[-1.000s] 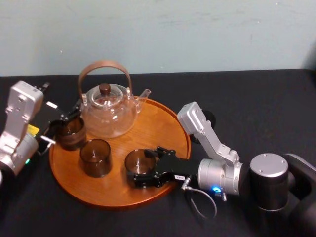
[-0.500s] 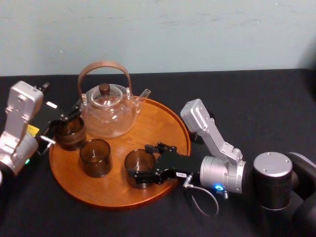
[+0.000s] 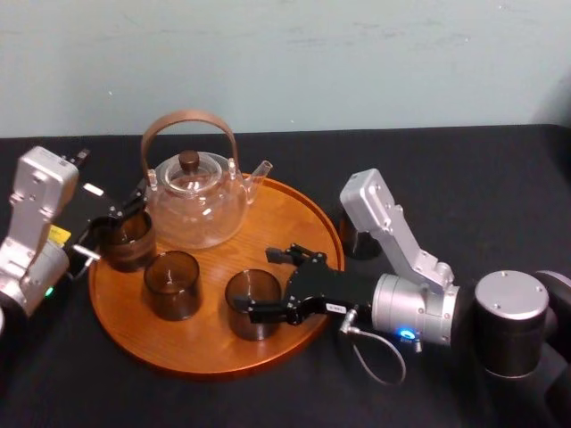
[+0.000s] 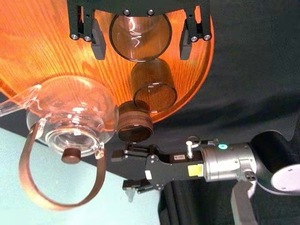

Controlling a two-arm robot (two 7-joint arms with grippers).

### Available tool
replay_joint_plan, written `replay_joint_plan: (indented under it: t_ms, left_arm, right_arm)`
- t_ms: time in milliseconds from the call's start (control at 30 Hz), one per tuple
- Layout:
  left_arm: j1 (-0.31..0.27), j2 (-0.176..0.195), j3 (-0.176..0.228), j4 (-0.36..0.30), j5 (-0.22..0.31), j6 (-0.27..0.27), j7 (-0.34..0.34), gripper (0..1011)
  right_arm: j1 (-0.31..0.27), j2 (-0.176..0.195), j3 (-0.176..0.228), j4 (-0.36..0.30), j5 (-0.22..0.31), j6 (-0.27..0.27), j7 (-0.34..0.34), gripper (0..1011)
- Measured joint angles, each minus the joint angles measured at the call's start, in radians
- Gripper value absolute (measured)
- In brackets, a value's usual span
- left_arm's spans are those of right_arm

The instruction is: Pick up the glass from the table and place it on the tray.

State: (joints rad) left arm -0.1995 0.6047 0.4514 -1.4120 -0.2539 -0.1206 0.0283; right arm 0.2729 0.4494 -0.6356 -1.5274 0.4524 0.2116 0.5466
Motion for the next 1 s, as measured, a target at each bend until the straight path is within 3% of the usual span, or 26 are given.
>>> replay_joint_plan:
  t_ms: [267,500,667,1000]
  left_arm:
    - [0.0,0.0,0.0,0.0,0.0,0.0,0.0,1001]
    - [0.0,0.0,0.0,0.0,0.0,0.0,0.0,1001]
    - [0.0,0.0,0.0,0.0,0.0,0.0,0.0,1001]
    - [0.0,0.0,0.0,0.0,0.0,0.0,0.0,1001]
  right_arm:
    - [-0.041,0.043,0.022,-0.077,0.003,-0.017,-0.017,1002]
    - [-0.1,0.106,0.057,-0.166,-0.016,-0.021,-0.055,1002]
    - [-0.179,0.164,0.112,-0.241,-0.041,-0.03,-0.109,1002]
    - [-0.283,0.209,0.208,-0.269,-0.037,-0.053,-0.157,1002]
